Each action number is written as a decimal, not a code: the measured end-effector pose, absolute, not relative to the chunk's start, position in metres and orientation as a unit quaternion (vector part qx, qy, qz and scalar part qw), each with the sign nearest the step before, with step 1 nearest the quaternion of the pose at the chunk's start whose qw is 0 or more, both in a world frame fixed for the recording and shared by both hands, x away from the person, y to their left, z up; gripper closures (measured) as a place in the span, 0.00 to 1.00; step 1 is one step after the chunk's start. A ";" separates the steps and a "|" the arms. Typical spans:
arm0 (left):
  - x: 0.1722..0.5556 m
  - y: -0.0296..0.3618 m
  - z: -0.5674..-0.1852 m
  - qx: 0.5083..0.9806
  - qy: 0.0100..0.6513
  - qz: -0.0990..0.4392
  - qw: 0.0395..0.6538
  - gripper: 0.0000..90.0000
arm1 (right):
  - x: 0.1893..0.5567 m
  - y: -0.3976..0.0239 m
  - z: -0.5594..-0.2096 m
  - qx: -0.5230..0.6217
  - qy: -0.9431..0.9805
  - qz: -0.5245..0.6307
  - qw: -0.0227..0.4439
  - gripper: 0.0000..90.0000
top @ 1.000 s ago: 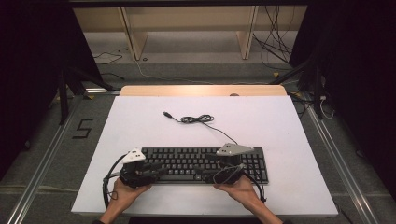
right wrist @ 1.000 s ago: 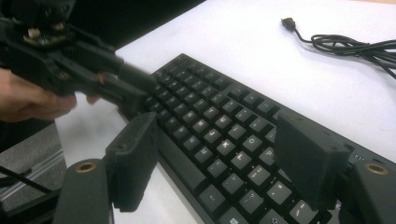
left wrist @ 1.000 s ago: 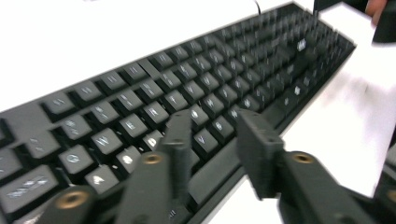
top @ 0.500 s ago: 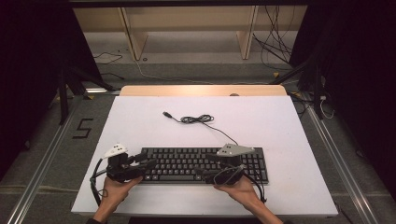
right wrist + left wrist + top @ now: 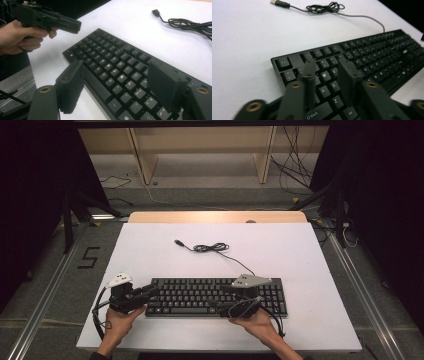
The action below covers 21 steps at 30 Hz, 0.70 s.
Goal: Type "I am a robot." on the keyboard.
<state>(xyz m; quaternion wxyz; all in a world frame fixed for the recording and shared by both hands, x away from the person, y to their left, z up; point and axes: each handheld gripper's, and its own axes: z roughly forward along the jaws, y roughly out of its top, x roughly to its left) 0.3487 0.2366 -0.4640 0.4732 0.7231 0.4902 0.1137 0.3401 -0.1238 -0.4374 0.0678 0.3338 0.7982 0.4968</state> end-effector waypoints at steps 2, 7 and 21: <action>0.350 0.235 -0.466 0.729 0.489 0.112 0.465 0.86 | 0.340 -0.124 -0.438 0.334 0.798 0.497 0.067 0.34; 0.352 0.230 -0.469 0.745 0.481 0.110 0.449 0.98 | 0.340 -0.123 -0.438 0.334 0.798 0.497 0.066 0.34; 0.357 0.216 -0.478 0.767 0.478 0.105 0.414 0.99 | 0.340 -0.123 -0.438 0.333 0.799 0.496 0.066 0.34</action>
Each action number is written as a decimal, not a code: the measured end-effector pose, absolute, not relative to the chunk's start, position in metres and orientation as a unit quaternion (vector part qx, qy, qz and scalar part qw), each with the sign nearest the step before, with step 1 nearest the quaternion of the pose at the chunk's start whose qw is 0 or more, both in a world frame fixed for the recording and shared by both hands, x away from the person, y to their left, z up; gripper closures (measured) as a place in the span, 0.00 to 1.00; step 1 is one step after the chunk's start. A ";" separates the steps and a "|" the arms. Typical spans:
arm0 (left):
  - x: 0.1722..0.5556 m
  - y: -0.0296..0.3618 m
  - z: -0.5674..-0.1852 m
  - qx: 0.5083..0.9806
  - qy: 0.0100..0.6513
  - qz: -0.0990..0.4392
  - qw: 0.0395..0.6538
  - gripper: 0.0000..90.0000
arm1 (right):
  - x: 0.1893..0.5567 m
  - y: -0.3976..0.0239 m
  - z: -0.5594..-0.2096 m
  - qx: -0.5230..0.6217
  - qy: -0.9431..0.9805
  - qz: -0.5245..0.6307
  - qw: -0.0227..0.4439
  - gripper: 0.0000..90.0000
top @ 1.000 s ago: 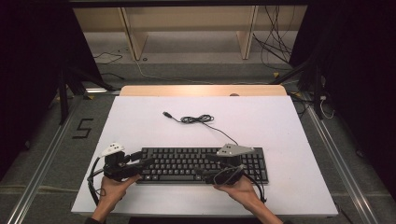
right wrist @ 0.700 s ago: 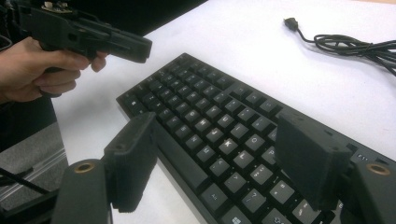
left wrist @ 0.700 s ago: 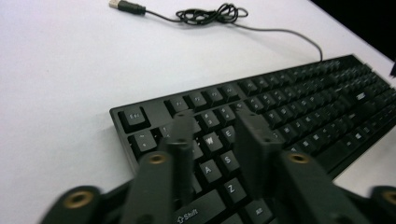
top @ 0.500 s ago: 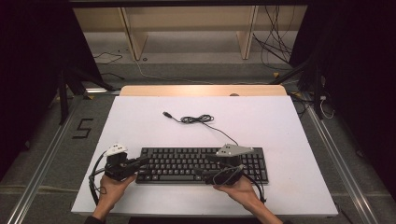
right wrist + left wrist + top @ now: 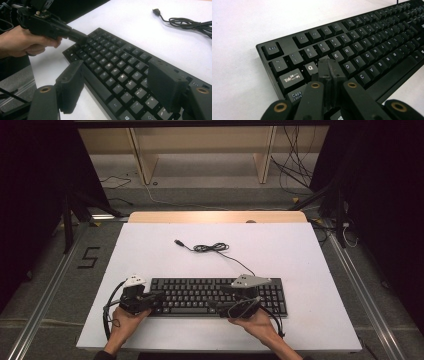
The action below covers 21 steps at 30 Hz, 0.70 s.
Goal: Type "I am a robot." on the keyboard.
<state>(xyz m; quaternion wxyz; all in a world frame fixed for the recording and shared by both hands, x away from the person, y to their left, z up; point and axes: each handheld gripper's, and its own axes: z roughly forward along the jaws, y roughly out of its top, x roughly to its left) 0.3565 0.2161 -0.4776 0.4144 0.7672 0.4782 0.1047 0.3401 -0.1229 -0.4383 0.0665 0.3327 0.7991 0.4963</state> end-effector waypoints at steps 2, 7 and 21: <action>0.357 0.215 -0.479 0.770 0.477 0.104 0.410 0.99 | 0.340 -0.123 -0.438 0.333 0.799 0.496 0.066 0.34; 0.358 0.213 -0.482 0.773 0.483 0.101 0.399 0.99 | 0.340 -0.122 -0.438 0.332 0.799 0.496 0.066 0.34; 0.355 0.211 -0.478 0.777 0.472 0.111 0.400 0.99 | 0.339 -0.122 -0.438 0.332 0.800 0.496 0.067 0.34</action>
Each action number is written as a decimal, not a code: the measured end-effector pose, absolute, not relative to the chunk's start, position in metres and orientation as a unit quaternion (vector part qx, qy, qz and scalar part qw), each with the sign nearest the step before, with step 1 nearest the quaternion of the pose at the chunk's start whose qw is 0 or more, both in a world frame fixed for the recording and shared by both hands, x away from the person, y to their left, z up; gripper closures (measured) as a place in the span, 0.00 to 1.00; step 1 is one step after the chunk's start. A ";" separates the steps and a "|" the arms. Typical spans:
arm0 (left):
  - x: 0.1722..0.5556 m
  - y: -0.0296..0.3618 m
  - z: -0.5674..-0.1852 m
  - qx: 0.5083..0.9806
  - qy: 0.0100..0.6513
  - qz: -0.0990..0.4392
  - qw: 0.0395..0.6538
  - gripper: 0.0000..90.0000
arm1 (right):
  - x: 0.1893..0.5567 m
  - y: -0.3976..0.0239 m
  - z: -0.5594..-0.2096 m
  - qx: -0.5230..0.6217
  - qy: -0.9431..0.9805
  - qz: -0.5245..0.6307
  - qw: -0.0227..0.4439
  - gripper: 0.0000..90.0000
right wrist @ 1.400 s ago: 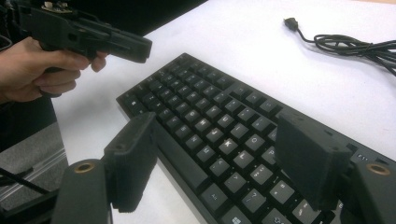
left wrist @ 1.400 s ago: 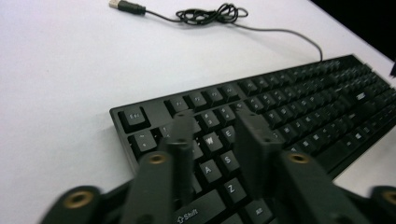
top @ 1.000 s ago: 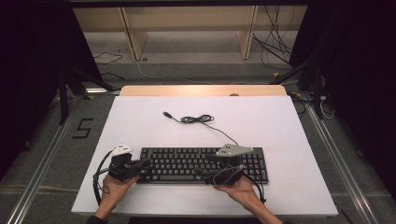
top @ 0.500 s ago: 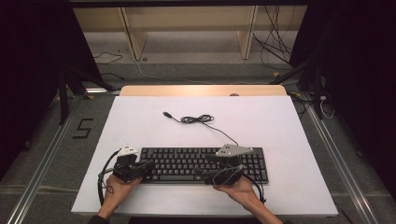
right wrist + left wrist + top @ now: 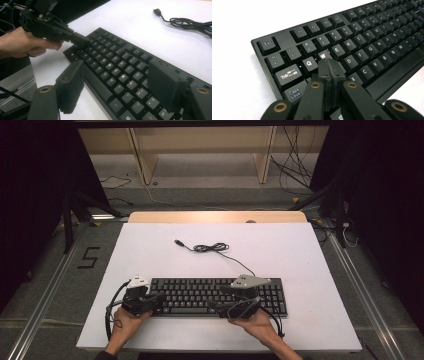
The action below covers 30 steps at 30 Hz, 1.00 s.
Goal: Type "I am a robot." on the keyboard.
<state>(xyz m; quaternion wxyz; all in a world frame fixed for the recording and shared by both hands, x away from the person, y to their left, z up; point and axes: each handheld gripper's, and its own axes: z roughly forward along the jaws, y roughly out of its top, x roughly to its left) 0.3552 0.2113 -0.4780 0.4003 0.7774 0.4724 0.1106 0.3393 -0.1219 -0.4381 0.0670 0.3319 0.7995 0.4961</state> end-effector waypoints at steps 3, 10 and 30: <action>0.353 0.213 -0.472 0.770 0.467 0.114 0.420 0.96 | 0.340 -0.123 -0.438 0.333 0.799 0.497 0.067 0.34; 0.348 0.215 -0.466 0.759 0.462 0.109 0.446 0.82 | 0.340 -0.122 -0.438 0.333 0.799 0.496 0.068 0.34; 0.339 0.211 -0.458 0.743 0.442 0.082 0.495 0.39 | 0.340 -0.122 -0.439 0.333 0.799 0.497 0.067 0.34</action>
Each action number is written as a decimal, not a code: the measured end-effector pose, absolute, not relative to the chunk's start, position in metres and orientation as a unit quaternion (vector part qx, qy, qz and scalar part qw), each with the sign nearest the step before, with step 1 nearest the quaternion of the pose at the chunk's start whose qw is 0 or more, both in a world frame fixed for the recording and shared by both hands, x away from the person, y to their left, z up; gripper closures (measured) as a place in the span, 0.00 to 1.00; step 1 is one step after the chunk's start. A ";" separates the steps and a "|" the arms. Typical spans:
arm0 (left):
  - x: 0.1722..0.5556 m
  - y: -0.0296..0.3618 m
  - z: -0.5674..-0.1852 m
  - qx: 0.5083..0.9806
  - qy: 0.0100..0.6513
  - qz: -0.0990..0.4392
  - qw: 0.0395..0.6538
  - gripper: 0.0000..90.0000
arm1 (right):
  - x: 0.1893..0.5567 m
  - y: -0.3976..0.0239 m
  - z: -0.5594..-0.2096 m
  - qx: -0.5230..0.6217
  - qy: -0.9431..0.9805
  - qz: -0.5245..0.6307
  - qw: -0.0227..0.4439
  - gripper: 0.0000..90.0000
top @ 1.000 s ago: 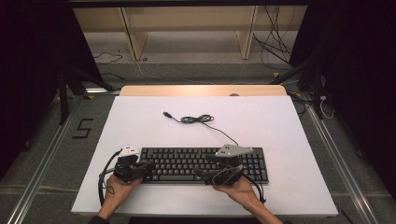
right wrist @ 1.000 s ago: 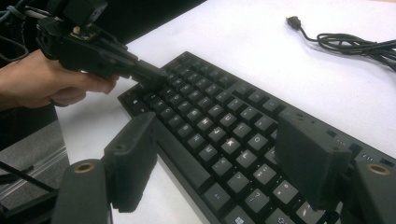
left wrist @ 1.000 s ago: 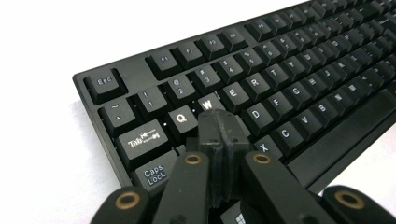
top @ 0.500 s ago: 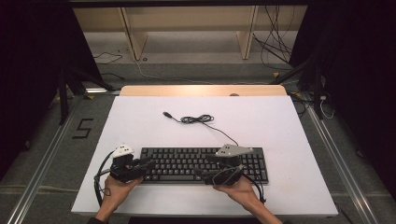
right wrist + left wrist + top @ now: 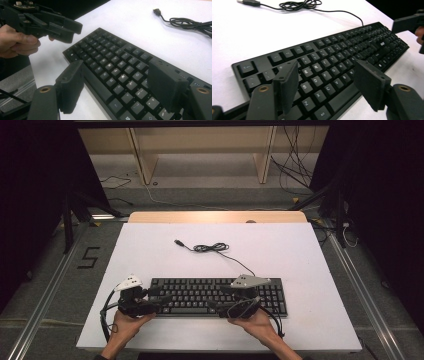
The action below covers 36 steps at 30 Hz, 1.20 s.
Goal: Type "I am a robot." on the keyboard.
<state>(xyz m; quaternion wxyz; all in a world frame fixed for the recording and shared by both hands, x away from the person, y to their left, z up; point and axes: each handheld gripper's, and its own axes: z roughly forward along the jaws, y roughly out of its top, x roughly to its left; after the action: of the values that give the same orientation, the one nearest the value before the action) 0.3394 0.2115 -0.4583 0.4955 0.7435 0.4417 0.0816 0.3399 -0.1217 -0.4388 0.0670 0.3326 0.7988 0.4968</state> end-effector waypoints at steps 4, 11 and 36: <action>0.337 0.207 -0.457 0.749 0.430 0.078 0.497 0.44 | 0.340 -0.122 -0.439 0.333 0.798 0.497 0.068 0.34; 0.333 0.198 -0.460 0.771 0.406 0.069 0.485 0.66 | 0.340 -0.122 -0.438 0.333 0.798 0.498 0.068 0.34; 0.335 0.173 -0.477 0.828 0.371 0.055 0.418 0.99 | 0.340 -0.122 -0.439 0.332 0.798 0.498 0.067 0.34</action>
<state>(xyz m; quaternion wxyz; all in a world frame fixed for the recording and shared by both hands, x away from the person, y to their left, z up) 0.3354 0.1732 -0.4766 0.4181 0.8275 0.3706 0.0551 0.3395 -0.1215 -0.4385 0.0672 0.3319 0.7985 0.4977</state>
